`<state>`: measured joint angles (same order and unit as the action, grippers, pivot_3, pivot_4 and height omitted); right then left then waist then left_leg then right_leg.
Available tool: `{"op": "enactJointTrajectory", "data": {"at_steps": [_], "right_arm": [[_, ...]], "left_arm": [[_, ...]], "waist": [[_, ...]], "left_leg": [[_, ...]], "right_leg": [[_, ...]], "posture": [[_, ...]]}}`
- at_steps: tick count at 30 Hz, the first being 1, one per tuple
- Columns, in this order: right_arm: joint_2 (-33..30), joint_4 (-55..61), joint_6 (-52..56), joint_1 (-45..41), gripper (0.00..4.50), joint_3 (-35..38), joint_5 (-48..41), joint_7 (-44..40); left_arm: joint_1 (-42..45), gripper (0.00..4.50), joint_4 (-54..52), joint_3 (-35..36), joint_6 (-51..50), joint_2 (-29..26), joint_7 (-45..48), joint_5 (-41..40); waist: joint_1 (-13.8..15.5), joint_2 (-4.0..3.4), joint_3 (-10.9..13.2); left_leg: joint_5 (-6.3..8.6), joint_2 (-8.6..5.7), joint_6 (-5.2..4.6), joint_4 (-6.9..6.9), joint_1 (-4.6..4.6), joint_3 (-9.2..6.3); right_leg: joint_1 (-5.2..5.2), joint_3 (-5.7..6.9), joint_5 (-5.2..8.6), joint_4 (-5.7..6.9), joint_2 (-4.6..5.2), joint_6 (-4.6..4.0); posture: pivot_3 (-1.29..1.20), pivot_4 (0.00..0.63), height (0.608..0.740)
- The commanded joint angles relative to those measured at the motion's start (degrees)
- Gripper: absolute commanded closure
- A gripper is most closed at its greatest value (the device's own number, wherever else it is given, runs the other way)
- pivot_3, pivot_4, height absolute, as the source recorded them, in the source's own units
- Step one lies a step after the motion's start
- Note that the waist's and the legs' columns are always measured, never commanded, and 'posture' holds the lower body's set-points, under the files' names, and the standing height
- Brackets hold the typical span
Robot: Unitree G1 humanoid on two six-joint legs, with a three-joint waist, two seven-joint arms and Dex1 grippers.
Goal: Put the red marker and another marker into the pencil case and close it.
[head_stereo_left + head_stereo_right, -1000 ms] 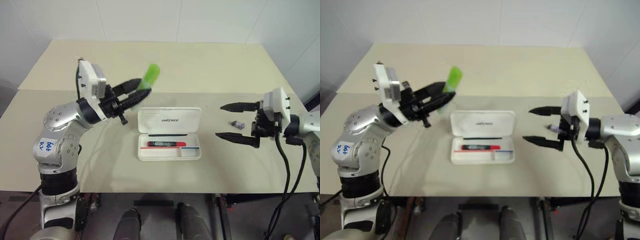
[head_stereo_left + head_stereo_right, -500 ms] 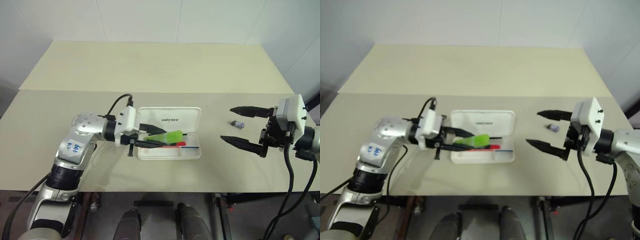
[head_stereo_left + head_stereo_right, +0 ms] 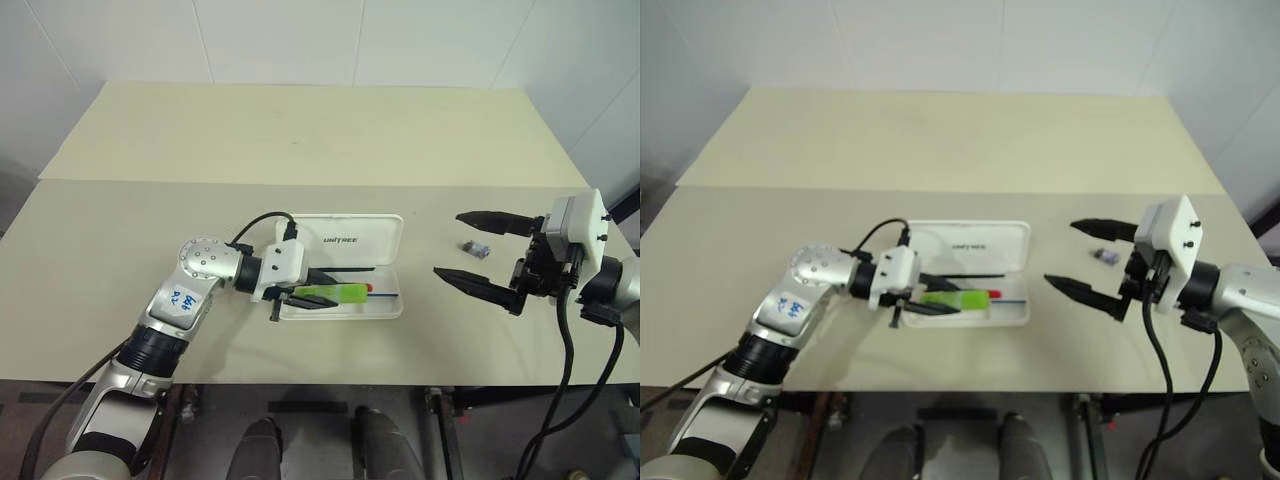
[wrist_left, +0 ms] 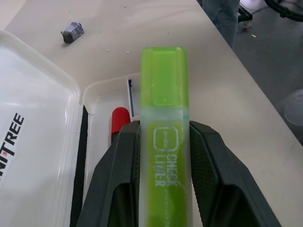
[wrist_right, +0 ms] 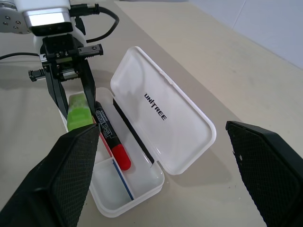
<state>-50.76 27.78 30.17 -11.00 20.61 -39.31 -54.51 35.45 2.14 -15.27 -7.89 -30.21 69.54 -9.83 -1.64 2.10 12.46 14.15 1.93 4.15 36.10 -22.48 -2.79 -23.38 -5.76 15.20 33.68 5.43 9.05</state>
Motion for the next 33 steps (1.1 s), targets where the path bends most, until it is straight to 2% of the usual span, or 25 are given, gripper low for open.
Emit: {"op": "enactJointTrajectory", "data": {"at_steps": [1,19,29,33], "right_arm": [[0.40,2.21,-0.34,-0.61,0.00,0.46,-1.31,1.13],[1.00,2.01,-1.11,-1.56,0.00,-0.99,-1.35,2.36],[1.33,1.93,-1.32,-1.97,0.00,-1.51,-1.17,2.58],[1.65,1.43,-1.34,-2.31,0.00,-2.06,-1.02,2.58]], "left_arm": [[-0.45,3.49,-0.14,-0.90,0.77,-0.48,0.25,0.90],[0.15,3.49,1.00,-1.73,-1.64,-2.31,1.34,2.50],[0.91,0.08,2.25,-1.72,-0.31,-0.70,0.27,3.66],[1.23,0.08,0.66,-0.33,-2.34,0.45,-0.20,1.87]], "waist": [[0.00,0.00,0.00],[-0.02,0.00,0.00],[0.02,0.00,0.00],[0.01,0.00,0.00]], "left_leg": [[0.00,0.00,0.00,0.00,0.00,0.00],[0.00,0.00,0.00,0.00,0.00,0.00],[0.00,0.00,0.00,0.00,-0.01,0.00],[0.00,0.00,0.00,-0.01,-0.01,0.00]], "right_leg": [[0.00,0.00,0.00,0.00,0.00,0.00],[0.00,0.00,0.01,0.01,0.00,-0.01],[0.00,0.00,0.01,0.01,0.00,-0.01],[0.00,0.00,0.00,0.01,0.00,-0.01]], "posture": [[0.00,0.150,0.740],[0.00,0.150,0.740],[0.00,0.150,0.740],[0.00,0.150,0.740]]}}
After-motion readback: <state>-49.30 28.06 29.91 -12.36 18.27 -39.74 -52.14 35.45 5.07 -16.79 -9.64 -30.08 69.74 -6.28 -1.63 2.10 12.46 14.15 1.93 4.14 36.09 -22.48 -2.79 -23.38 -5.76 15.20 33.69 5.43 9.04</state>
